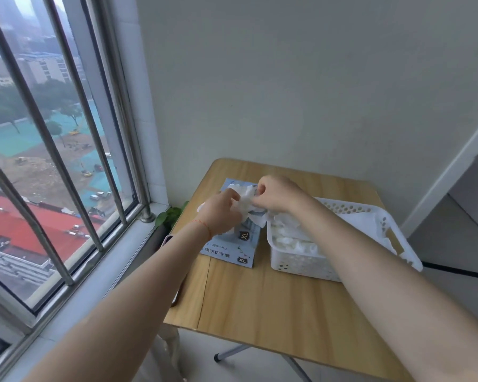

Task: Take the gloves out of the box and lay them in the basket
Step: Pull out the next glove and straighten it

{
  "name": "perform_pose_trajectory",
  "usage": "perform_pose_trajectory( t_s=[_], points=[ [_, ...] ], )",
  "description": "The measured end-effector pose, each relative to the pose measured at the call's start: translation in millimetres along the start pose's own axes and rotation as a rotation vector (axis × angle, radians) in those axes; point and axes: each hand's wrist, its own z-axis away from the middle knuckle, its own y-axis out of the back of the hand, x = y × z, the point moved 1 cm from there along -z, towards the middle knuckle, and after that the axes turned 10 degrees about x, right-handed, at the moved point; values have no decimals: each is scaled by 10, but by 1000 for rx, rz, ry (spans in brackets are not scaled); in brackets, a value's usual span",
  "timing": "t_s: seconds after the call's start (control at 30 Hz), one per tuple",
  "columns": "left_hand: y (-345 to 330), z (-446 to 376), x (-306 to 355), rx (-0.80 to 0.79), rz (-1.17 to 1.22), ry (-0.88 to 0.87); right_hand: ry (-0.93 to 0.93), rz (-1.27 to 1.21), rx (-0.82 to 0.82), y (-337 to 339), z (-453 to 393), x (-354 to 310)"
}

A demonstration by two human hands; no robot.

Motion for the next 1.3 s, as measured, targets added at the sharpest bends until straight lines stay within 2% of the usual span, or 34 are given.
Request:
perform_pose_trajectory(
  t_s=[0.07,0.13,0.23,0.3,0.37,0.43,0.5,0.57,0.63,0.7,0.77,0.93,1.1,1.23,1.3],
  points=[
    [-60,14,31,-83,-158,-18,65,224,-122,-37,83,2],
    [-88,32,70,-114,-208,-18,140,373,-145,-94,128,-5],
    [-36,49,90,-166,-273,1,198,406,-120,-144,144,-49],
    [31,51,90,-178,-288,7,185,323,-115,-130,132,-81],
    [103,43,80,-126,-222,-23,117,110,-137,-48,119,-102],
    [176,47,72,29,-226,-157,67,-110,-98,58,107,-106],
    [219,58,70,174,-290,-316,49,-230,-49,138,125,-117],
    [218,81,72,144,-347,-363,36,-304,-35,153,141,-140],
    [167,111,55,6,-403,-283,28,-376,-19,145,160,-179],
    [136,106,28,-96,-419,-174,0,-461,28,171,153,-218],
    [109,109,4,-127,-400,-131,-40,-572,115,214,141,-230],
    [103,95,-8,-143,-360,-113,-113,-733,357,412,84,-213],
    [104,82,-4,-139,-355,-118,-85,-771,415,469,65,-208],
    [115,77,19,-146,-374,-137,-108,-858,657,517,74,-167],
    [141,42,13,-157,-399,-133,-85,-845,725,539,88,-144]
  ],
)
